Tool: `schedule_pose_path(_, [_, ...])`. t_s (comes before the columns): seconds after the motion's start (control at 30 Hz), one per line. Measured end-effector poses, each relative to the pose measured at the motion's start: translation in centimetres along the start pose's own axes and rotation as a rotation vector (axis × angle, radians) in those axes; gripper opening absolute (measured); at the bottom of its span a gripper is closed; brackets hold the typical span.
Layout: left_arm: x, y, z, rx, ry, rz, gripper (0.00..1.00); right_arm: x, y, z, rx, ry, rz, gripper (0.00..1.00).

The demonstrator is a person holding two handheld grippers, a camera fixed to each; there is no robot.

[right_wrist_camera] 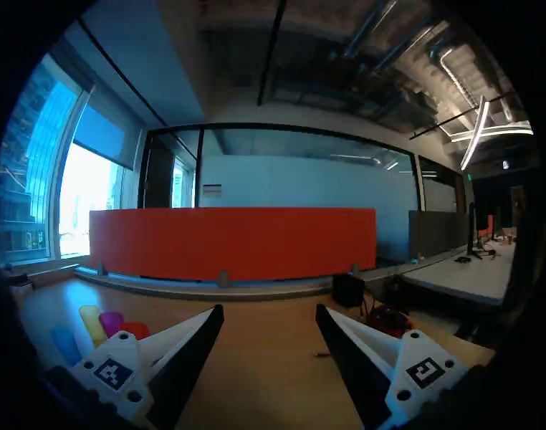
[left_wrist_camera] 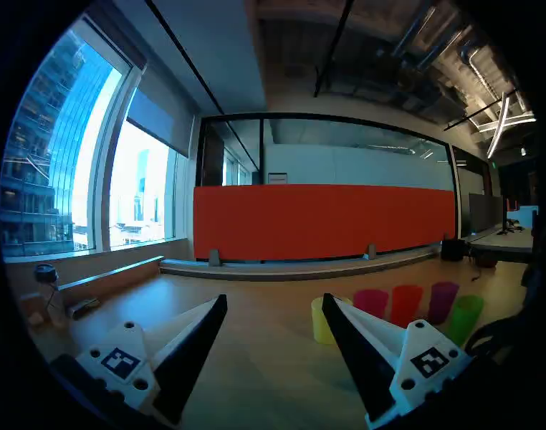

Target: Pour water

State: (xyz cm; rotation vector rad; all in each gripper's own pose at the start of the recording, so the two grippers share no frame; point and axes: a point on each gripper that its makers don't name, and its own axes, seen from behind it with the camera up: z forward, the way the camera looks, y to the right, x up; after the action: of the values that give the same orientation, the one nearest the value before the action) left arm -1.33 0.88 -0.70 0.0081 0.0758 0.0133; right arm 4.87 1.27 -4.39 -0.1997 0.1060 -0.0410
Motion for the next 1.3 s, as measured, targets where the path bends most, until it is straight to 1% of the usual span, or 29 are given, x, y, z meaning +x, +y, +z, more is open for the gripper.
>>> schedule_pose_path(0.27, [-1.2, 0.0, 0.0, 0.003, -0.010, 0.001, 0.99, 0.0, -0.6, 0.0, 0.004, -0.004, -0.005, 1.00])
schedule_pose_path(0.47, [-2.0, 0.0, 0.2, 0.003, -0.021, -0.010, 0.99, -0.2, -0.7, 0.1, 0.002, -0.007, -0.010, 1.00])
schedule_pose_path(0.7, [-2.5, 0.5, 0.2, -0.009, -0.036, -0.002, 0.99, -0.1, -0.6, 0.2, -0.002, -0.007, -0.010, 1.00])
schedule_pose_path(0.8, [-2.8, 0.5, 0.2, -0.009, -0.051, -0.001, 0.99, -0.2, -0.5, 0.3, -0.003, -0.007, -0.012, 1.00])
schedule_pose_path(1.3, [-2.7, 0.2, 0.4, -0.003, -0.058, 0.001, 0.99, -0.3, -0.2, 0.2, 0.000, -0.008, -0.001, 1.00])
